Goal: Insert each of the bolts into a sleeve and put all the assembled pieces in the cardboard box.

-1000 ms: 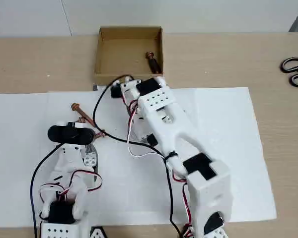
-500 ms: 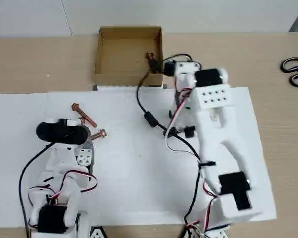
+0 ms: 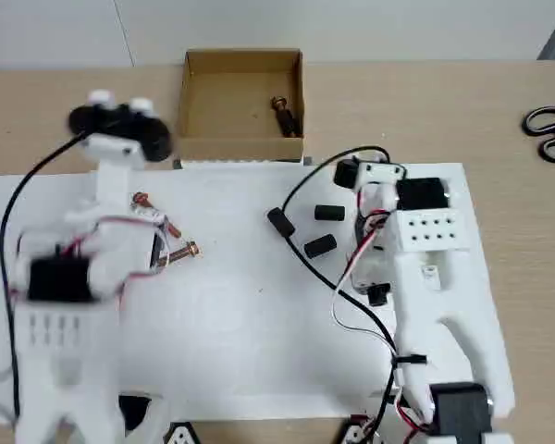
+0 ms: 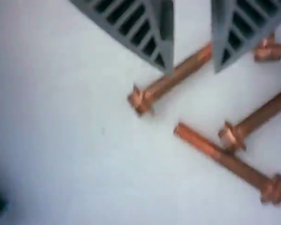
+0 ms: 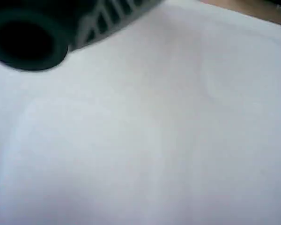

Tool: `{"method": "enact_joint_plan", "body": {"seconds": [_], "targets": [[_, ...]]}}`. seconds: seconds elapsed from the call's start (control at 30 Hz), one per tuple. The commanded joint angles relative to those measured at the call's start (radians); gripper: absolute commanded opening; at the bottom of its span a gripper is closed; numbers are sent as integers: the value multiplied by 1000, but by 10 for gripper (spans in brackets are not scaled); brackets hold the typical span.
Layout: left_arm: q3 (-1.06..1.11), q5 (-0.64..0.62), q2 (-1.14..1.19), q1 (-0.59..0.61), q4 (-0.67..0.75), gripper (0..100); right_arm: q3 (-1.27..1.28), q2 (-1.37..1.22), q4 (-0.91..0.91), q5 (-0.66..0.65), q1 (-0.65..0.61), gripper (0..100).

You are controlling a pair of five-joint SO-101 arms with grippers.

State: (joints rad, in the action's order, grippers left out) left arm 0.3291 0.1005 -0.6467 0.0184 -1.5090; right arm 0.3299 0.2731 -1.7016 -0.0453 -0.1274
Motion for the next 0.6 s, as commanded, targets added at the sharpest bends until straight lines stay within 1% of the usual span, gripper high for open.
{"method": "enact_joint_plan", "body": {"seconds": [0.0, 0.07, 0.1, 0.17, 0.27, 0.37, 0.5, 0.57], "targets": [[-153, 66, 186, -2, -80, 54, 35, 84, 7, -15, 76, 4], [-171, 74, 244, 3, -81, 54, 66, 119, 7, -18, 128, 4], [-171, 97, 270, 3, -81, 54, 81, 137, 7, -18, 153, 4], [-166, 176, 319, -3, -92, 54, 112, 170, 7, -37, 194, 4], [-166, 307, 396, -5, -114, 54, 147, 209, 8, -101, 237, 4], [-166, 445, 459, 0, -143, 54, 170, 239, 8, -118, 275, 4], [-166, 566, 517, 2, -144, 58, 173, 259, 8, -118, 312, 4], [-166, 601, 540, 2, -138, 58, 173, 259, 8, -118, 317, 4]]}}
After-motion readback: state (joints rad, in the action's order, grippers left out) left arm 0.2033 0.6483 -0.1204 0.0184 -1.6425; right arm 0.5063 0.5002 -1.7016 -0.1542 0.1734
